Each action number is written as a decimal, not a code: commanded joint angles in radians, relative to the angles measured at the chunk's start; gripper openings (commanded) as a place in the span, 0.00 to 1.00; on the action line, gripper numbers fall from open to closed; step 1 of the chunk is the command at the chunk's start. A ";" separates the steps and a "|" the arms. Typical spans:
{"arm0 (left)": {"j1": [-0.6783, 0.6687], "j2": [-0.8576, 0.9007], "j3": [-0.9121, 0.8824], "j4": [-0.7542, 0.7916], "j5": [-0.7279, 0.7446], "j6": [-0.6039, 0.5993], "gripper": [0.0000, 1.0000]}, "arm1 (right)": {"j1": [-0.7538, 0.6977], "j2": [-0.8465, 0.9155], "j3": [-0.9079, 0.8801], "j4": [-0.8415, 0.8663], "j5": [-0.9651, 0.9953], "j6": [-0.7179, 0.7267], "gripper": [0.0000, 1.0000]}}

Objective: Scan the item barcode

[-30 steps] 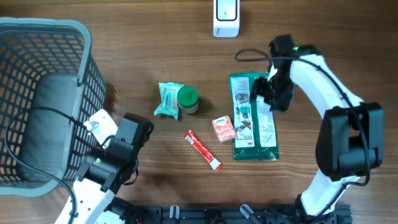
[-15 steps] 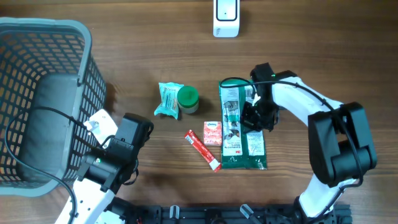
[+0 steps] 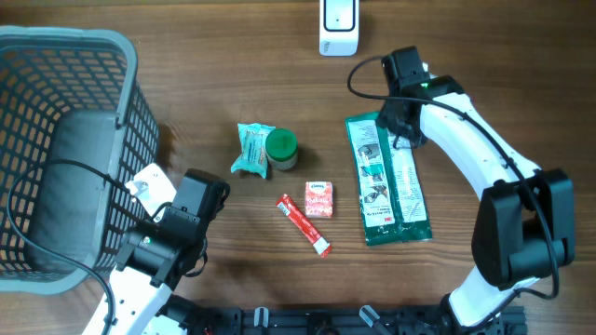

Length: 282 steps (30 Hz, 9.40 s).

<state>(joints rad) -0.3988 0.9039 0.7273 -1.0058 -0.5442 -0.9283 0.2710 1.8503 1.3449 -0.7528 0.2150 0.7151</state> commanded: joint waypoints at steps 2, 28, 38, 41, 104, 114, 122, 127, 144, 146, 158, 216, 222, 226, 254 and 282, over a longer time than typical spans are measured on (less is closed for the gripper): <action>0.005 -0.007 -0.004 0.000 -0.003 0.008 1.00 | -0.019 0.028 -0.012 0.123 0.040 -0.029 0.04; 0.005 -0.007 -0.004 0.000 -0.003 0.008 1.00 | -0.117 0.211 -0.012 0.216 -0.805 -0.683 0.15; 0.005 -0.007 -0.004 0.000 -0.003 0.008 1.00 | -0.116 0.052 0.128 -0.156 -0.768 -0.662 0.16; 0.005 -0.007 -0.004 0.000 -0.003 0.008 1.00 | -0.082 0.042 0.100 -0.288 -0.693 -0.601 0.05; 0.005 -0.007 -0.004 0.000 -0.003 0.008 1.00 | -0.403 0.072 0.009 -0.048 -0.700 -0.822 0.04; 0.005 -0.007 -0.004 0.000 -0.003 0.008 1.00 | -0.147 -0.272 0.006 -0.159 -0.795 -1.078 0.05; 0.005 -0.007 -0.004 0.000 -0.003 0.008 1.00 | 0.034 -0.261 -0.198 0.045 -0.734 -1.131 0.04; 0.005 -0.007 -0.004 0.000 -0.003 0.008 1.00 | 0.034 -0.220 -0.240 0.131 -0.732 -1.131 0.04; 0.005 -0.007 -0.004 0.000 -0.003 0.008 1.00 | 0.032 -0.314 -0.177 0.129 -0.601 -0.677 1.00; 0.005 -0.007 -0.004 0.000 -0.003 0.008 1.00 | 0.033 -0.475 -0.177 0.068 -0.536 -0.619 1.00; 0.005 -0.007 -0.004 0.000 -0.003 0.008 1.00 | 0.131 -0.717 -0.665 0.106 -0.716 0.536 1.00; 0.005 -0.007 -0.004 0.000 -0.003 0.008 1.00 | 0.435 -1.087 -0.993 1.034 -0.384 -0.206 0.04; 0.005 -0.007 -0.004 0.000 -0.003 0.008 1.00 | 0.429 -1.231 -0.993 1.033 -0.418 -0.151 0.04; 0.005 -0.007 -0.004 0.000 -0.003 0.008 1.00 | 0.316 -1.326 -0.993 0.873 -0.418 0.052 0.05; 0.005 -0.007 -0.004 0.000 -0.003 0.008 1.00 | -0.177 -1.283 -0.993 1.019 -1.009 0.196 0.04; 0.005 -0.007 -0.004 0.000 -0.003 0.008 1.00 | -0.288 -0.922 -0.992 1.698 -1.072 -0.474 0.04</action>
<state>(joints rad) -0.3988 0.9031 0.7265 -1.0054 -0.5442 -0.9287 -0.0170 0.9085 0.3382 0.9890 -1.1095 0.5537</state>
